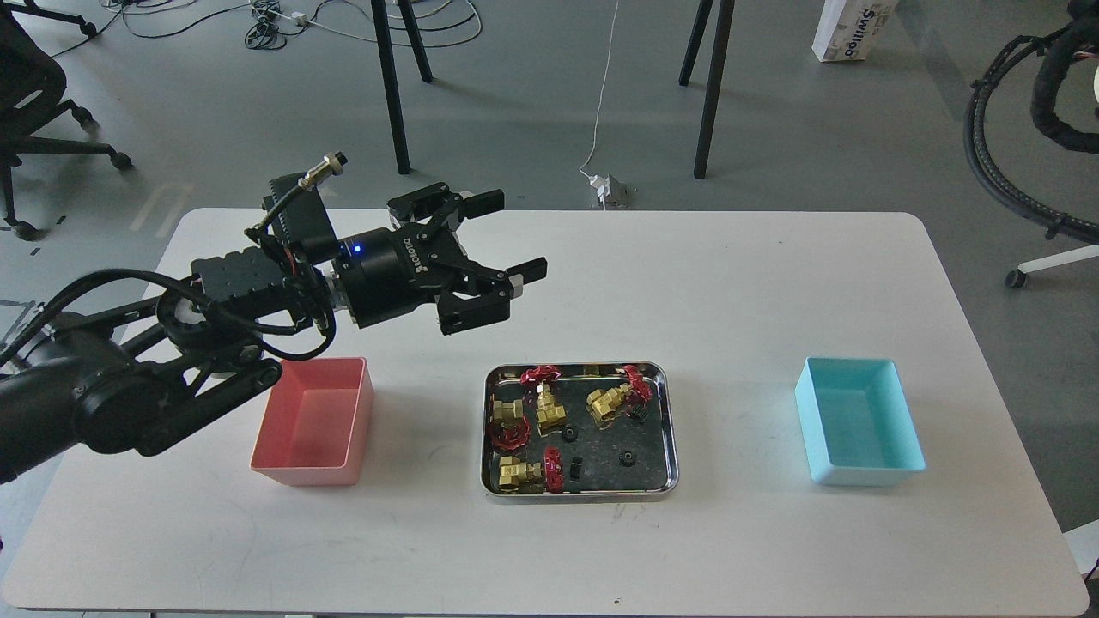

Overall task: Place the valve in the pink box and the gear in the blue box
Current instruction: 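Lower the open left gripper over a brass valve on the tray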

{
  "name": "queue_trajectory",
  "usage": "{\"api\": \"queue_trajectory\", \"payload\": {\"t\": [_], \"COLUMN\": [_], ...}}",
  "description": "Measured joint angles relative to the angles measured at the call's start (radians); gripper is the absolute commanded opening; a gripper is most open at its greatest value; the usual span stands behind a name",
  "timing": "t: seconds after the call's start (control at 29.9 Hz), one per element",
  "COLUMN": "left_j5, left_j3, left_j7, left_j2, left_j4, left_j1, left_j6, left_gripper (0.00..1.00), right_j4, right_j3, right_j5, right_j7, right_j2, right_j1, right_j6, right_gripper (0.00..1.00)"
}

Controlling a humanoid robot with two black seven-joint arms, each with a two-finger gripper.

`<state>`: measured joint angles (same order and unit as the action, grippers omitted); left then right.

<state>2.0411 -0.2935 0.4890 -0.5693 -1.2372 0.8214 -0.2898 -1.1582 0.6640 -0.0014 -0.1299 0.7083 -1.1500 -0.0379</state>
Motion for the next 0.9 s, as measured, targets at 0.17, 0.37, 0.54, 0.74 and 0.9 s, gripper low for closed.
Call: {"api": "queue_trajectory", "payload": {"t": [0.17, 0.37, 0.54, 0.74, 0.9], "left_j5": [0.131, 0.141, 0.141, 0.141, 0.141], "left_j3": [0.054, 0.152, 0.190, 0.263, 0.272], "left_j7": [0.000, 0.000, -0.001, -0.001, 0.000], "left_j2": [0.006, 0.064, 0.175, 0.234, 0.236], "left_j4": [0.013, 0.131, 0.332, 0.427, 0.431], "left_j1": [-0.010, -0.011, -0.013, -0.034, -0.081], "left_j6": [-0.006, -0.012, -0.078, -0.100, -0.103], "left_gripper": [0.99, 0.99, 0.99, 0.99, 0.99], "right_j4": [0.000, -0.004, -0.004, -0.003, -0.003], "right_j3": [-0.007, -0.007, -0.006, -0.007, -0.007], "right_j5": [-0.010, -0.011, -0.011, -0.011, -0.012], "right_j7": [-0.002, 0.008, 0.010, 0.012, 0.012], "right_j2": [0.002, 0.008, 0.007, 0.002, 0.001], "right_j1": [0.001, 0.001, 0.001, -0.004, -0.003], "right_j6": [0.005, 0.006, 0.004, 0.003, 0.003], "right_gripper": [1.00, 1.00, 1.00, 1.00, 1.00]}}
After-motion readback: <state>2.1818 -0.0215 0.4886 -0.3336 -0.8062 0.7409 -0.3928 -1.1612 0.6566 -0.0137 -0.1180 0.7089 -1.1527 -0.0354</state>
